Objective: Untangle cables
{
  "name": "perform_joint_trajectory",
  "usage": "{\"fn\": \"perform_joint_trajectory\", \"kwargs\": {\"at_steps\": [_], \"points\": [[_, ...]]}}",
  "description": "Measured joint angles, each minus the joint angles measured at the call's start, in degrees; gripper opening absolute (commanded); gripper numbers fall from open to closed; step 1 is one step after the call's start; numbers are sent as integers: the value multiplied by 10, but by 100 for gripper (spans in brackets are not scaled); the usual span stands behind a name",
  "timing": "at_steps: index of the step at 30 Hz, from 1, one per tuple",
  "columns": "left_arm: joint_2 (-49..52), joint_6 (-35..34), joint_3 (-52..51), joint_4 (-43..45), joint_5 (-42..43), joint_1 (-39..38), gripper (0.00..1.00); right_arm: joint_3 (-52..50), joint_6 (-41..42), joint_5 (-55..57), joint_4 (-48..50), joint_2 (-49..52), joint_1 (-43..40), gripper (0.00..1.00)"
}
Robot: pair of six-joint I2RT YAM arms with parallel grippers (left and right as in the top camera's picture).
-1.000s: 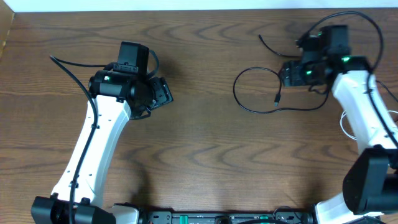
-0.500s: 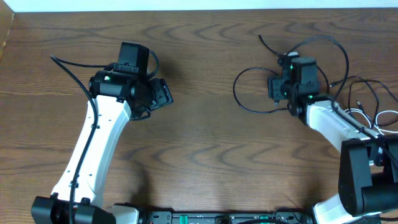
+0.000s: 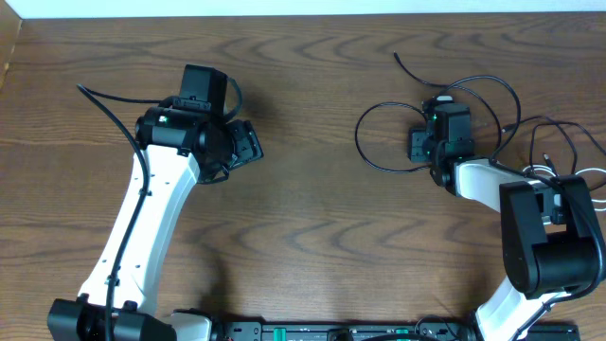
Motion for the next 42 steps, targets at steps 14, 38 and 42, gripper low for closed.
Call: {"fn": "perform_joint_trajectory", "kwargs": {"at_steps": [14,38,42], "points": [[0,0,0,-1,0,0,75,1,15,13,7,6,0,29],[0,0,-1,-2,0,0,75,44,28,40,-206,-246,-73,1],[0,0,-1,-2,0,0,75,73,28,73,-224,-329,-170,1]]}}
